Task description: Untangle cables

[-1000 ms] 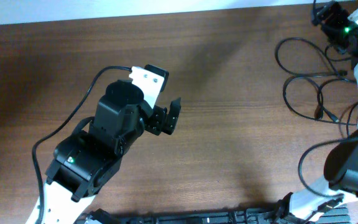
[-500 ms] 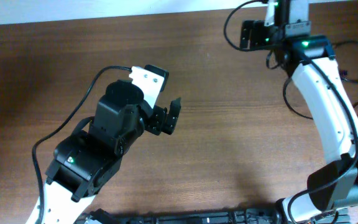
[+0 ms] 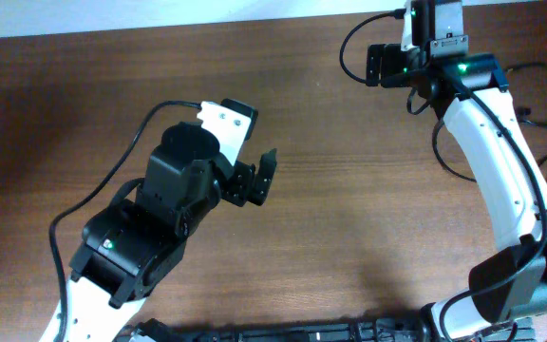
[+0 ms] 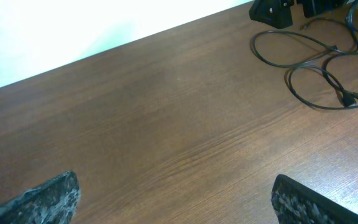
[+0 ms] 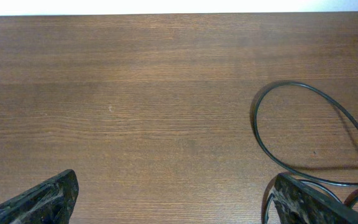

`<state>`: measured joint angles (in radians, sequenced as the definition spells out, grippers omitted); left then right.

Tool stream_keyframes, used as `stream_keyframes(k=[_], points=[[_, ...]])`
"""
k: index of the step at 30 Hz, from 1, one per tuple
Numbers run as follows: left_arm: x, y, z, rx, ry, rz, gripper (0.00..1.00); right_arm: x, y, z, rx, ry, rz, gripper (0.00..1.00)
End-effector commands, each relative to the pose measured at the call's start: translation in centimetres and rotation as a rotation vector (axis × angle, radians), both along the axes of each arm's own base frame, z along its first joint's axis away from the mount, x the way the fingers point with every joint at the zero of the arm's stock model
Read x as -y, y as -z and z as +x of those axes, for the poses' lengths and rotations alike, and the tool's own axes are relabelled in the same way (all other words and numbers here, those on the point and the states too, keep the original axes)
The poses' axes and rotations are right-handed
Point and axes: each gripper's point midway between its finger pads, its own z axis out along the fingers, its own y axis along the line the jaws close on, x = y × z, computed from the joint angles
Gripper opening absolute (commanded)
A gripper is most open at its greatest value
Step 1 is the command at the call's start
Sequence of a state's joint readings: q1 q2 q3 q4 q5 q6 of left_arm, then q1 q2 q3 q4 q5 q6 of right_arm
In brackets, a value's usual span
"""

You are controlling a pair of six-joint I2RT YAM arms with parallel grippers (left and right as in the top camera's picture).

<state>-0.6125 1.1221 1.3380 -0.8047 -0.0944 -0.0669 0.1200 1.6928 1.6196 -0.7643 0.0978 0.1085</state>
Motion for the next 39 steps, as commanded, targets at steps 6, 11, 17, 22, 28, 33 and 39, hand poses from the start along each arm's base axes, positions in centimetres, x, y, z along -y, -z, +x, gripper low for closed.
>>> stream_keyframes(k=[6, 11, 17, 22, 28, 33, 39], points=[[-0.1, -0.4, 0.1, 0.018, 0.003, 0.008, 0.99, 0.8, -0.9, -0.2, 0.019, 0.029, -0.026, 0.99], [-0.1, -0.4, 0.1, 0.018, 0.003, 0.008, 0.99, 0.8, -0.9, -0.2, 0.018, 0.029, -0.026, 0.99], [-0.1, -0.4, 0.1, 0.018, 0.003, 0.008, 0.99, -0.6, 0.2, -4.4, -0.133, -0.041, 0.041, 0.99], [-0.1, -0.4, 0.1, 0.018, 0.003, 0.008, 0.99, -1.2, -5.2, -8.1, -0.032, -0.081, 0.097, 0.99], [-0.1, -0.4, 0.1, 0.018, 0.003, 0.008, 0.99, -0.9, -10.6, -11.2, 0.118, -0.091, 0.111, 0.99], [-0.1, -0.4, 0.1, 0.018, 0.003, 0.008, 0.99, -1.0, -12.1, -12.3, 0.156, -0.043, 0.185, 0.99], [-0.1, -0.4, 0.1, 0.018, 0.003, 0.008, 0.99, 1.2, -12.7, -13.2, 0.198, 0.143, 0.215, 0.99]])
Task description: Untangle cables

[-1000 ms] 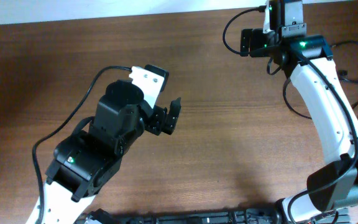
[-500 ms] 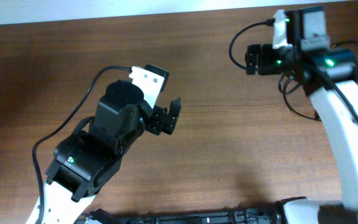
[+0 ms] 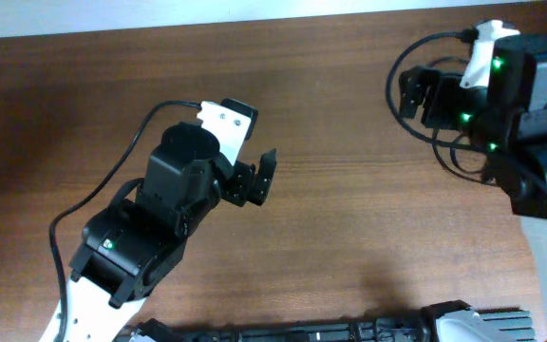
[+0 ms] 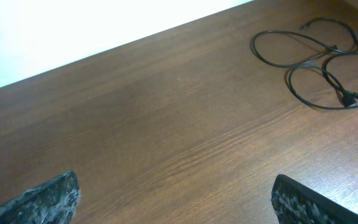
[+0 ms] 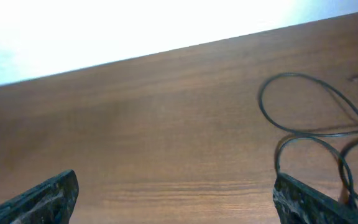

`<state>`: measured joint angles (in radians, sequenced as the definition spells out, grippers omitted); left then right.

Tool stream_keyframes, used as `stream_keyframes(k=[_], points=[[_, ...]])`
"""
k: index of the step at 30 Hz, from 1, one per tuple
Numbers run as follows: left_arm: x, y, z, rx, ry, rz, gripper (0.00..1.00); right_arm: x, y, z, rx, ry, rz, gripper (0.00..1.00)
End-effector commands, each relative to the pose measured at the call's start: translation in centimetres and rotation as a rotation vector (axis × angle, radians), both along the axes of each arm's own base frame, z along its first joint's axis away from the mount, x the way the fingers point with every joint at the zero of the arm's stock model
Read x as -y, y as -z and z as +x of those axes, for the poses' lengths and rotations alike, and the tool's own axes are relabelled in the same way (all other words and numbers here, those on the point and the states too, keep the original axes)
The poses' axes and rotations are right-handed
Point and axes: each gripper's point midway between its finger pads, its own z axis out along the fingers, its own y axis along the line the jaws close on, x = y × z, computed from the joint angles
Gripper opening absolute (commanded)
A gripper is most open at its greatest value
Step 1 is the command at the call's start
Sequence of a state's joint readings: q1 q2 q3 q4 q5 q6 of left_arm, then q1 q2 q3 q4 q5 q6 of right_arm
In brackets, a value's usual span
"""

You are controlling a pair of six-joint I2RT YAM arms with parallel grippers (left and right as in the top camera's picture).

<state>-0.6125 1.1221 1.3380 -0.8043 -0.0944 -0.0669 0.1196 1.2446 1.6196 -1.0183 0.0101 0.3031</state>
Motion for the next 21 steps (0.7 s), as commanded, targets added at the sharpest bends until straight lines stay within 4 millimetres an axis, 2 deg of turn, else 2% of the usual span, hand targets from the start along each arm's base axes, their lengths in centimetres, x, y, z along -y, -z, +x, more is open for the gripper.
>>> stream_keyframes(k=[1, 4, 7, 10, 12, 17, 21], points=[[-0.1, -0.4, 0.0, 0.018, 0.003, 0.009, 0.99, 1.4, 0.0, -0.7, 0.012, 0.086, -0.011, 0.99], [-0.1, -0.4, 0.0, 0.018, 0.003, 0.009, 0.99, 1.6, 0.9, -2.0, 0.052, 0.045, -0.065, 0.99], [-0.1, -0.4, 0.0, 0.018, 0.003, 0.009, 0.99, 1.4, 2.3, -2.3, 0.151, 0.007, -0.094, 0.99], [-0.1, -0.4, 0.0, 0.018, 0.003, 0.009, 0.99, -0.1, 4.5, -3.3, 0.242, -0.141, -0.148, 0.99], [-0.1, -0.4, 0.0, 0.018, 0.003, 0.009, 0.99, -0.1, 5.2, -3.7, 0.271, -0.139, -0.149, 0.99], [-0.1, -0.4, 0.0, 0.018, 0.003, 0.009, 0.99, 0.0, 5.8, -2.8, 0.393, -0.152, -0.215, 0.99], [-0.1, -0.4, 0.0, 0.018, 0.003, 0.009, 0.99, -0.1, 7.6, -2.6, 0.474, -0.145, -0.21, 0.99]])
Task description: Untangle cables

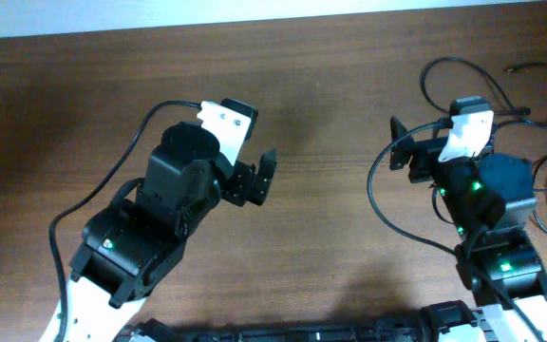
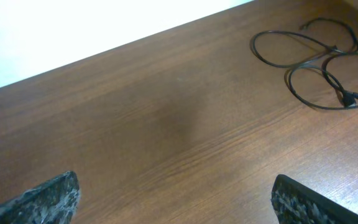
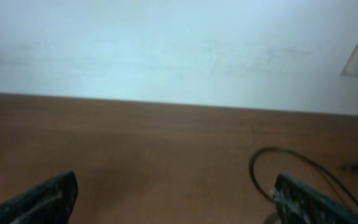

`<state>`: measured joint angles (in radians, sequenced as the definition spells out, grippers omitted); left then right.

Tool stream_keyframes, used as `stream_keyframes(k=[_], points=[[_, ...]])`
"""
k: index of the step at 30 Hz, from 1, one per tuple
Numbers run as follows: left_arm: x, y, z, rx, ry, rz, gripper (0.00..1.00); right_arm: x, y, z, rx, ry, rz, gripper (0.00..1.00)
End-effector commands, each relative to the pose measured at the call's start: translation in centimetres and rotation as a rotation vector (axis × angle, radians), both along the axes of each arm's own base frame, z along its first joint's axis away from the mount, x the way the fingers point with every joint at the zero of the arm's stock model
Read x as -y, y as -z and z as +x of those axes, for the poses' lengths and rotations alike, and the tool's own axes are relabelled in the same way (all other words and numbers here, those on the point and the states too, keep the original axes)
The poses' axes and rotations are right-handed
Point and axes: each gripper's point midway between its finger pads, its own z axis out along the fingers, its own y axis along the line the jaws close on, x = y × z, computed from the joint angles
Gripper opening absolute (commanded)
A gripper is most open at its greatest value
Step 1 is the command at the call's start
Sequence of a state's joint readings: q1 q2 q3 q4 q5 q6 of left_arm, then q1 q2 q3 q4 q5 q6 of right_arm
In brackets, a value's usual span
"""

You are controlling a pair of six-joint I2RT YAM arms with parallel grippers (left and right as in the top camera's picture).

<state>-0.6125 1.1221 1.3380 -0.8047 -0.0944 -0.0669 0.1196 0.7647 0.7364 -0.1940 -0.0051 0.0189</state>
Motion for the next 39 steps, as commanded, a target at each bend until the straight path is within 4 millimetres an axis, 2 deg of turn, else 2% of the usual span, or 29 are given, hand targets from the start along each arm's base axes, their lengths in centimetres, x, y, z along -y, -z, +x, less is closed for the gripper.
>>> stream_keyframes(k=[1, 5, 11, 16, 18, 22, 25, 30, 32, 39], points=[[-0.1, -0.4, 0.1, 0.018, 0.003, 0.008, 0.99, -0.1, 1.3, -0.4, 0.042, -0.012, -0.007, 0.99], [-0.1, -0.4, 0.1, 0.018, 0.003, 0.008, 0.99, 0.1, 3.9, -1.7, 0.072, -0.012, -0.004, 0.99], [-0.1, -0.4, 0.1, 0.018, 0.003, 0.008, 0.99, 0.3, 7.9, -3.3, 0.213, -0.01, 0.012, 0.99], [-0.1, -0.4, 0.1, 0.018, 0.003, 0.008, 0.99, 0.4, 10.2, -4.4, 0.23, -0.01, 0.014, 0.99], [-0.1, -0.4, 0.1, 0.018, 0.003, 0.008, 0.99, 0.5, 12.3, -5.0, 0.201, -0.009, 0.01, 0.99], [-0.1, -0.4, 0.1, 0.018, 0.003, 0.008, 0.99, 0.6, 13.9, -5.5, 0.135, -0.008, 0.003, 0.99], [-0.1, -0.4, 0.1, 0.018, 0.003, 0.008, 0.99, 0.7, 16.9, -6.4, 0.014, -0.01, -0.011, 0.99], [-0.1, -0.4, 0.1, 0.018, 0.003, 0.008, 0.99, 0.8, 15.1, -6.7, 0.094, -0.006, -0.002, 0.99], [-0.1, -0.4, 0.1, 0.018, 0.003, 0.008, 0.99, 0.8, 13.7, -6.9, 0.154, -0.005, 0.004, 0.99], [-0.1, -0.4, 0.1, 0.018, 0.003, 0.008, 0.99, 0.8, 13.8, -6.9, 0.149, -0.006, 0.004, 1.0]])
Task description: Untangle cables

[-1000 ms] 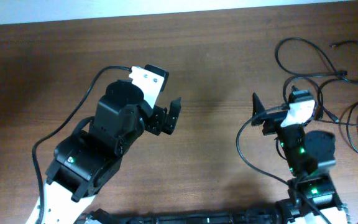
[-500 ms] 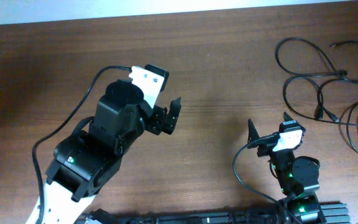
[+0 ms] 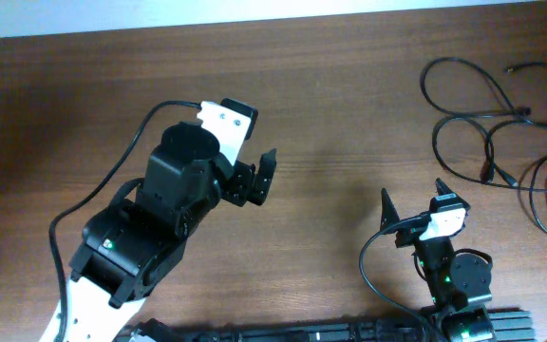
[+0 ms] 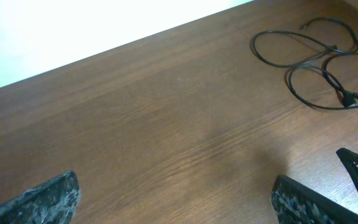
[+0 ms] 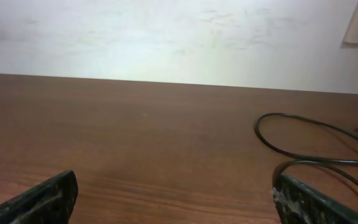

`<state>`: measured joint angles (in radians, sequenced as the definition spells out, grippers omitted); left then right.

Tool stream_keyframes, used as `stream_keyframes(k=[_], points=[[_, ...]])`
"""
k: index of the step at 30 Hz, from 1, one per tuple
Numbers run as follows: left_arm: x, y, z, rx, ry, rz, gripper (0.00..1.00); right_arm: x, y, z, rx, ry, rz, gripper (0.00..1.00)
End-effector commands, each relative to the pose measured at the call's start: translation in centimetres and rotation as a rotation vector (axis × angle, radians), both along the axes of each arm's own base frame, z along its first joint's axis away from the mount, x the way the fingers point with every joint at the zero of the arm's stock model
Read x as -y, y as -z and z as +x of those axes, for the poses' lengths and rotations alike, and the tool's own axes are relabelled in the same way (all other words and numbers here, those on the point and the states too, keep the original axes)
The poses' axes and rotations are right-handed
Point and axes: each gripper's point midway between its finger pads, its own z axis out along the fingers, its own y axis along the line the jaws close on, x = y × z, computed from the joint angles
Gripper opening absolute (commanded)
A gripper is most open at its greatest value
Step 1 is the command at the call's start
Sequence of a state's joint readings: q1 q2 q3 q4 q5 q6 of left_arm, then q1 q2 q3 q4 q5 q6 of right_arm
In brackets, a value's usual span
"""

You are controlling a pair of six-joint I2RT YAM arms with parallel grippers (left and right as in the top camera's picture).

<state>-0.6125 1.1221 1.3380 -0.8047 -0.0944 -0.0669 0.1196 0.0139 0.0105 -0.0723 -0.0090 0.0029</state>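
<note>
Thin black cables (image 3: 487,173) lie in overlapping loops at the table's far right; they also show in the left wrist view (image 4: 347,96) and at the right of the right wrist view (image 5: 257,132). My left gripper (image 3: 257,180) hangs open over the table's middle left, far from them, with bare wood between its fingers (image 4: 50,198). Near the front edge at the right, my right gripper (image 3: 411,201) stands open on its folded arm, short of the cables, and nothing lies between its fingers (image 5: 303,202).
The brown wooden table (image 3: 330,85) ends at a white wall along its far side (image 5: 166,37). One finger of the right gripper shows low at the right in the left wrist view. The left arm's own black cable (image 3: 112,176) loops beside it.
My right arm has drawn back from the table's middle right to a folded pose at the front edge, gripper still open. The cables and the left arm have not moved.
My right gripper was open at the table's far edge beside the cables. Then it was higher and nearer, then over the middle right, and now it is folded at the front. The cables kept their layout throughout, and the left arm stayed put.
</note>
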Motion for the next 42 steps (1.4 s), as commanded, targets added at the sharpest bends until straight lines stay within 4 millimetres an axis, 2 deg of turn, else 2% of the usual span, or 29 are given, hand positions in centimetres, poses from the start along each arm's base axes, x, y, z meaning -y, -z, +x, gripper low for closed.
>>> stream_keyframes(k=[1, 33, 35, 37, 40, 42], points=[[-0.1, -0.4, 0.1, 0.018, 0.003, 0.008, 0.99, 0.0, 0.1, 0.0, 0.002, 0.001, 0.002, 0.99], [-0.5, -0.1, 0.0, 0.009, -0.01, 0.026, 0.99, 0.0, 0.2, 0.0, -0.001, 0.001, 0.001, 0.99], [-1.0, 0.9, -0.7, -0.036, -0.011, 0.057, 0.99, 0.0, 0.2, 0.0, -0.001, 0.001, 0.001, 0.99], [-2.9, 1.5, -2.4, -0.074, -0.031, 0.088, 0.99, 0.0, 0.2, 0.0, -0.001, 0.001, 0.001, 0.99], [-5.0, 2.3, -3.4, -0.073, -0.064, 0.05, 0.99, 0.0, 0.2, 0.0, -0.001, 0.001, 0.001, 0.99], [-7.0, 4.0, -3.8, -0.056, -0.109, 0.001, 0.99, 0.0, 0.2, 0.0, -0.001, 0.001, 0.001, 0.99]])
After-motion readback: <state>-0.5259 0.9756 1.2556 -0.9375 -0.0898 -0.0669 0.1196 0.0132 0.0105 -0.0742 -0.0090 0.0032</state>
